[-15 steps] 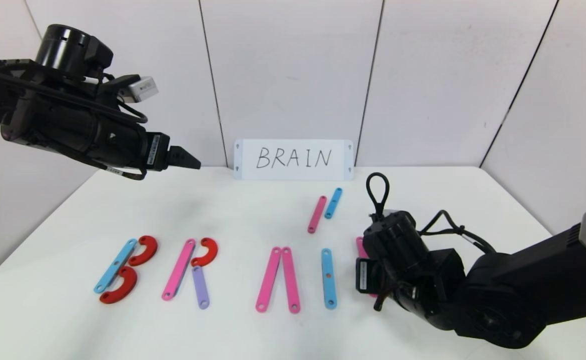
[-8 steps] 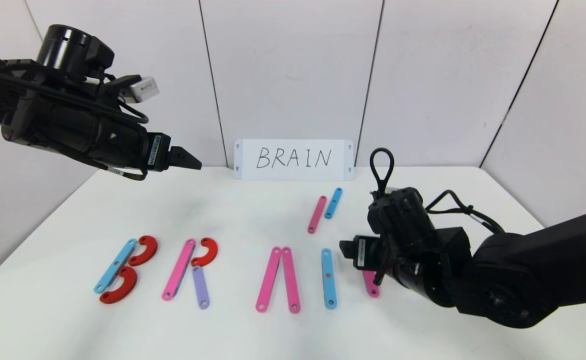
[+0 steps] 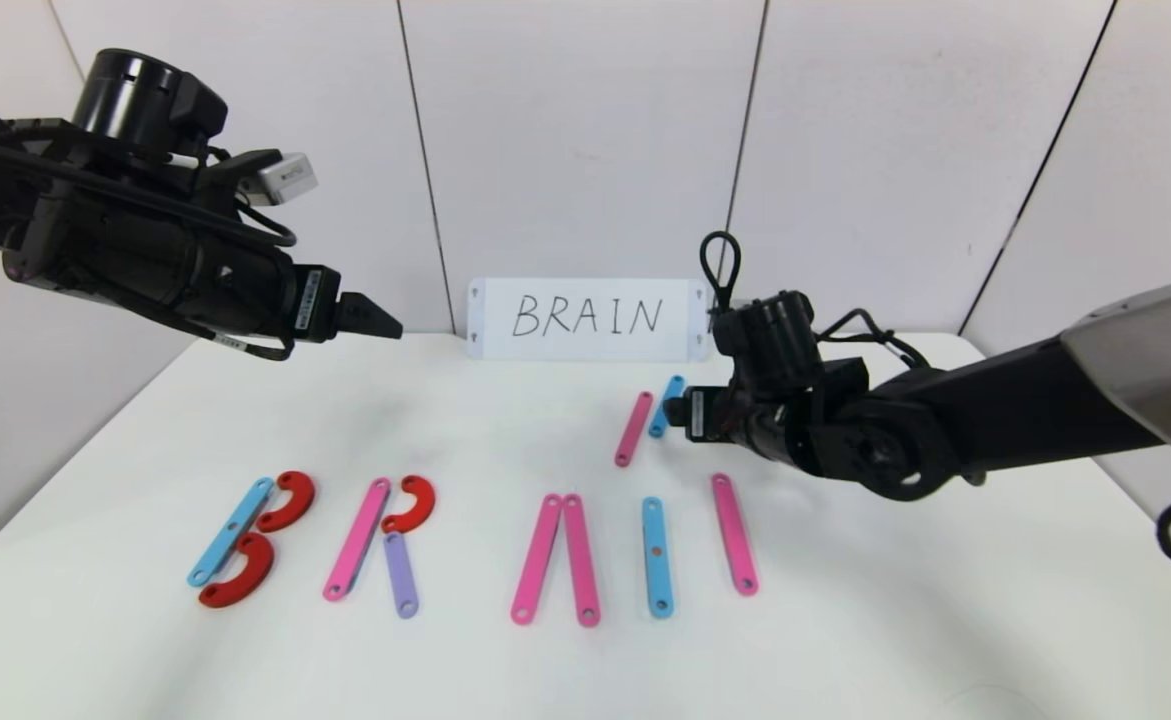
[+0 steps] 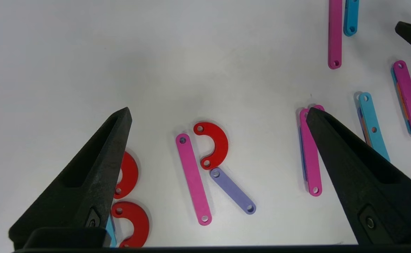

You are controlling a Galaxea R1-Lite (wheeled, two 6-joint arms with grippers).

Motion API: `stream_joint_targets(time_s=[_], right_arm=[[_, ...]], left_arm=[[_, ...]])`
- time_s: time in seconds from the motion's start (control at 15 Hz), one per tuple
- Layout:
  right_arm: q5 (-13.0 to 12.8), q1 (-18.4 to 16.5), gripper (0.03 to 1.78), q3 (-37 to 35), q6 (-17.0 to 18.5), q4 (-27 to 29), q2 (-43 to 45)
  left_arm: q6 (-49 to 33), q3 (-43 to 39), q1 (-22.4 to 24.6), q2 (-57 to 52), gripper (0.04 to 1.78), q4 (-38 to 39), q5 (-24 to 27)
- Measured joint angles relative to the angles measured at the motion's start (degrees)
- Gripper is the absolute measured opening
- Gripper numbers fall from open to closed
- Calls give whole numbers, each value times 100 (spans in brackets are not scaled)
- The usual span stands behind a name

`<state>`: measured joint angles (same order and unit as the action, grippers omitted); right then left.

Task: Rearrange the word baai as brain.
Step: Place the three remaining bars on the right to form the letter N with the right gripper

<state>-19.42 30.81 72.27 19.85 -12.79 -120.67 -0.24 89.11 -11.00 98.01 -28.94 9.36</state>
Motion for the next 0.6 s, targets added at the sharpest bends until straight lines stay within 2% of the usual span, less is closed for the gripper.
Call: stream_joint_targets(time_s=[0.2,0.6], right_arm=[[178,-265,174,728,-139,257,-560],[189,-432,174,1497,-227,286,-1218]], left_arm=[[2,0,0,0,174,2,0],[2,0,-9,37,174,2,0]])
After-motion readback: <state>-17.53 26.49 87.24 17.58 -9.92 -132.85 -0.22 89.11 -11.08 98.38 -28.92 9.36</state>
